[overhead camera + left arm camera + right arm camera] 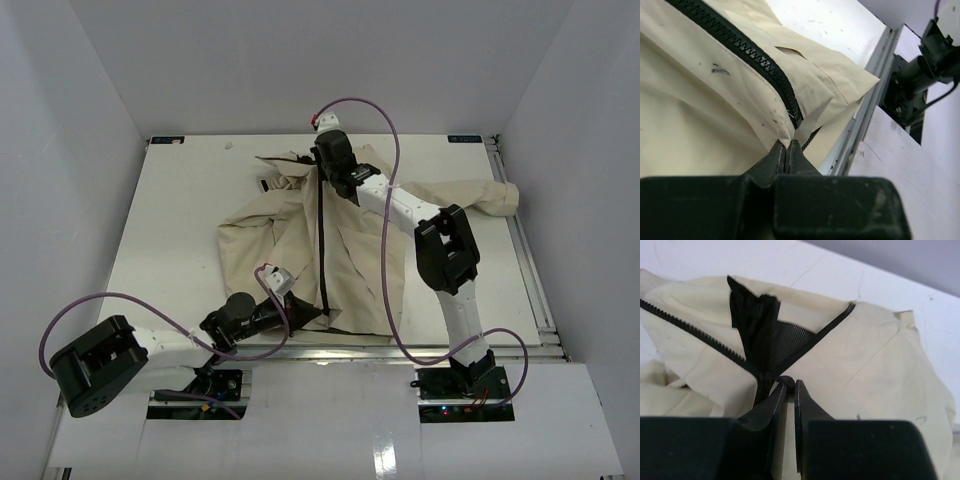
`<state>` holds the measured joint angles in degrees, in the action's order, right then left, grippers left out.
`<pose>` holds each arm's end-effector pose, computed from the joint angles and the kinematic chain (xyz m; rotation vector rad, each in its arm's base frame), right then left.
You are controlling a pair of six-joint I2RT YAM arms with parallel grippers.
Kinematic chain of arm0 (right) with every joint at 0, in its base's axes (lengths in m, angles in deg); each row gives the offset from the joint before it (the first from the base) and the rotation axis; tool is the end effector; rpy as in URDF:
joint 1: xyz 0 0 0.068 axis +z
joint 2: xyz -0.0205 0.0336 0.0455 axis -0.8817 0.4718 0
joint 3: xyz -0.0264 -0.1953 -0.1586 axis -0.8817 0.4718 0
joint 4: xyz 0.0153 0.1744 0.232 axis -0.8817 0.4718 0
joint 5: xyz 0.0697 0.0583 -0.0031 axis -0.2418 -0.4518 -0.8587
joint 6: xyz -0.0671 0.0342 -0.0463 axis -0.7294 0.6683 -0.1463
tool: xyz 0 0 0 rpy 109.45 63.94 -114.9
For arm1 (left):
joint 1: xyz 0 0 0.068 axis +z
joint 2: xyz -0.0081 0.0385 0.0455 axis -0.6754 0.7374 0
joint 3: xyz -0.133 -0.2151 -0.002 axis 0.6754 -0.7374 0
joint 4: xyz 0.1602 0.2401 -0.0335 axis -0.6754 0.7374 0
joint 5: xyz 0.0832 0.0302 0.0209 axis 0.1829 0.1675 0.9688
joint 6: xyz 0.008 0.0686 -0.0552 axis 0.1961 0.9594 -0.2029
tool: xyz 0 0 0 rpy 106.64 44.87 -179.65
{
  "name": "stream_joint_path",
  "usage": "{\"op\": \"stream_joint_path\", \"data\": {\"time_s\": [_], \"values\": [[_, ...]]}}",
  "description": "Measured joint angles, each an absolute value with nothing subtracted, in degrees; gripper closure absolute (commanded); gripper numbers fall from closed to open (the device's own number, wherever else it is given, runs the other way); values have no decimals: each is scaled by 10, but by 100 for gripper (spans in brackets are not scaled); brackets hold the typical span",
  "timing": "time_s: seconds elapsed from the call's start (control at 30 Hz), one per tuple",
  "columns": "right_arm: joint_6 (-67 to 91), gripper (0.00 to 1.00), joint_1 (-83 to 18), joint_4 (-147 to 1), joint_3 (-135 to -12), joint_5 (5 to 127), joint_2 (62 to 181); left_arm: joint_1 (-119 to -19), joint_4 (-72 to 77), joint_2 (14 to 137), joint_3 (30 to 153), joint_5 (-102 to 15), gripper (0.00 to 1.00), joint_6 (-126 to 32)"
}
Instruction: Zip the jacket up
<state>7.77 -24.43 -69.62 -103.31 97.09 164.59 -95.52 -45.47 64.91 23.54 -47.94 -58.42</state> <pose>0.4731 0.3221 0.2300 -0.3135 1.9035 0.0625 0.1373 -0.2114 0.0958 0.6617 1.7752 -1.1365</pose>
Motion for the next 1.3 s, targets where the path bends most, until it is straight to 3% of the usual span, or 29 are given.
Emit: {"op": "stream_joint_path", "data": {"time_s": [0.6,1.3], "values": [[18,92,-353,-843,-1135,892,1752,-1131,-595,848,237,-265,100,-591],[-45,92,-367,-1019,-1230,887,1825,-1235,-601,791,232,-117,100,-596]]}}
